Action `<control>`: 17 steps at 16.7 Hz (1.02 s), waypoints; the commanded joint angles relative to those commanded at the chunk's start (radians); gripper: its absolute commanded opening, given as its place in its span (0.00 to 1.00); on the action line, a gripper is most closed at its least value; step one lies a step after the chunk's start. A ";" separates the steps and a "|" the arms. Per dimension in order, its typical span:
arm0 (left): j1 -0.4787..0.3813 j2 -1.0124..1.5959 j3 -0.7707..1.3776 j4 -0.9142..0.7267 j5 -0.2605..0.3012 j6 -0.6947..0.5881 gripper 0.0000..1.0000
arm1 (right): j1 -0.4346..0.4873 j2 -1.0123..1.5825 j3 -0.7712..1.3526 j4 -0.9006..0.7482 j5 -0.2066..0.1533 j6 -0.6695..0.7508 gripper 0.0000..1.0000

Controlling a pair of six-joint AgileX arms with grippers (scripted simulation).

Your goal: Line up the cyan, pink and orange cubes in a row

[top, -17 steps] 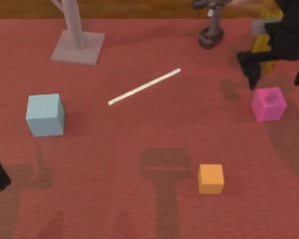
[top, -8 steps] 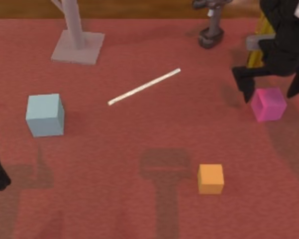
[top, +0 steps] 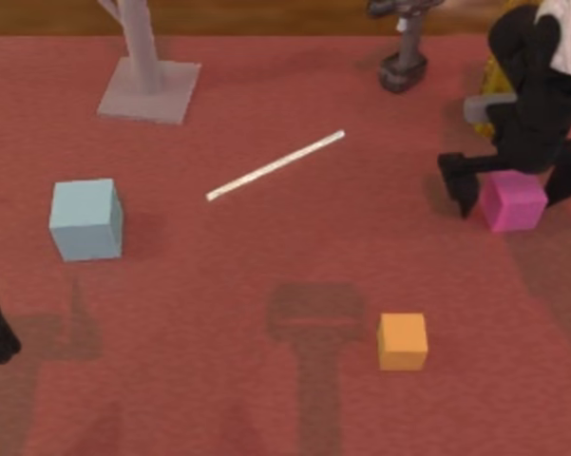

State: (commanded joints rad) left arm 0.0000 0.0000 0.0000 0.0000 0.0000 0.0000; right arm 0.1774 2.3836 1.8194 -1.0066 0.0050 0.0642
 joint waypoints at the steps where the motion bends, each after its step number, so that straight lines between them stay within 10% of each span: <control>1: 0.000 0.000 0.000 0.000 0.000 0.000 1.00 | 0.000 0.000 0.000 0.000 0.000 0.000 1.00; 14: 0.000 0.000 0.000 0.000 0.000 0.000 1.00 | 0.000 0.000 0.000 0.000 0.000 0.000 0.02; 17: 0.000 0.000 0.000 0.000 0.000 0.000 1.00 | 0.000 0.000 0.000 0.000 0.000 0.000 0.00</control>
State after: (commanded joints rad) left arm 0.0000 0.0000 0.0000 0.0000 0.0000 0.0000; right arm 0.1774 2.3836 1.8194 -1.0066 0.0050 0.0642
